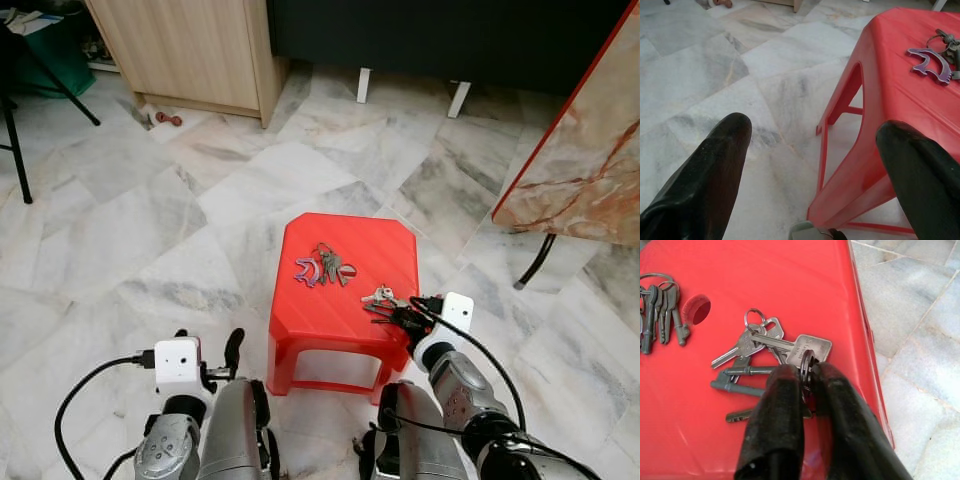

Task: Hang keys on a hook

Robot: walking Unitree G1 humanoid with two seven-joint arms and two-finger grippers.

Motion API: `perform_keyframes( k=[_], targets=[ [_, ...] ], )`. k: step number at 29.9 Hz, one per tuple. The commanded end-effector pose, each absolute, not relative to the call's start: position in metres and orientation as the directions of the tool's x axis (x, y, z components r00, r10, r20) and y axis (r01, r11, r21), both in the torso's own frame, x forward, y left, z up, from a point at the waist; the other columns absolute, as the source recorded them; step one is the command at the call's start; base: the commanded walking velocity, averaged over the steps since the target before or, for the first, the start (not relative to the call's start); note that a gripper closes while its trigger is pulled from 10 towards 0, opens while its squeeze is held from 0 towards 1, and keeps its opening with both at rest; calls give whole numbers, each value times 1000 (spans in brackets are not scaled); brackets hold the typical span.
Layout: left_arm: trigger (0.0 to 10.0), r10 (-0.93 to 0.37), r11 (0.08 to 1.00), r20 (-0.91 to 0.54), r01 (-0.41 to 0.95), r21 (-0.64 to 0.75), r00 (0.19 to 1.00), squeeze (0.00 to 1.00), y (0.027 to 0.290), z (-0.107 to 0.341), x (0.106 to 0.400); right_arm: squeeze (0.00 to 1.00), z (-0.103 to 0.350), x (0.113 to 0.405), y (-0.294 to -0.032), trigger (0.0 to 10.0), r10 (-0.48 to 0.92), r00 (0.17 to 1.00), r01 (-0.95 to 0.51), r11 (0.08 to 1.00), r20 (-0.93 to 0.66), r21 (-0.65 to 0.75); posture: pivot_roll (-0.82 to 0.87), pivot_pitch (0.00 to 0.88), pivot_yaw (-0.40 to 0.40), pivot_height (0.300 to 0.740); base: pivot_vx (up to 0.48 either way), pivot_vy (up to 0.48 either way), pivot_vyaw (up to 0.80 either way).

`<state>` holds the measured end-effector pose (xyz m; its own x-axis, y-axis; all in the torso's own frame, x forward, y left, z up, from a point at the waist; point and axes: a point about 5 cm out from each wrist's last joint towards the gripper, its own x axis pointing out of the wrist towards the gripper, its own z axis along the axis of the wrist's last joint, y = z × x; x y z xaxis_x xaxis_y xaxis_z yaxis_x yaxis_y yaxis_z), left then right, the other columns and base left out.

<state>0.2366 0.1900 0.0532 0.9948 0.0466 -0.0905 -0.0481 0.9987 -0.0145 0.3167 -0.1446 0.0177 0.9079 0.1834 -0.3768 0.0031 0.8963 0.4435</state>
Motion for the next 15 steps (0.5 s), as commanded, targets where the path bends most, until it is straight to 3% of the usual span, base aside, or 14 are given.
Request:
perform_keyframes(
  k=[1,15],
  targets=[
    [10000,48,999,-135,-47,7,990,0,189,45,232,0,14,313,-145,0,186,903,1,901,-387,435,103,245,-45,586,0,0,0],
    [10000,45,999,-130,-44,6,991,0,189,46,237,0,15,313,-143,0,185,910,-7,902,-372,431,101,231,-41,586,0,0,0]
  ],
)
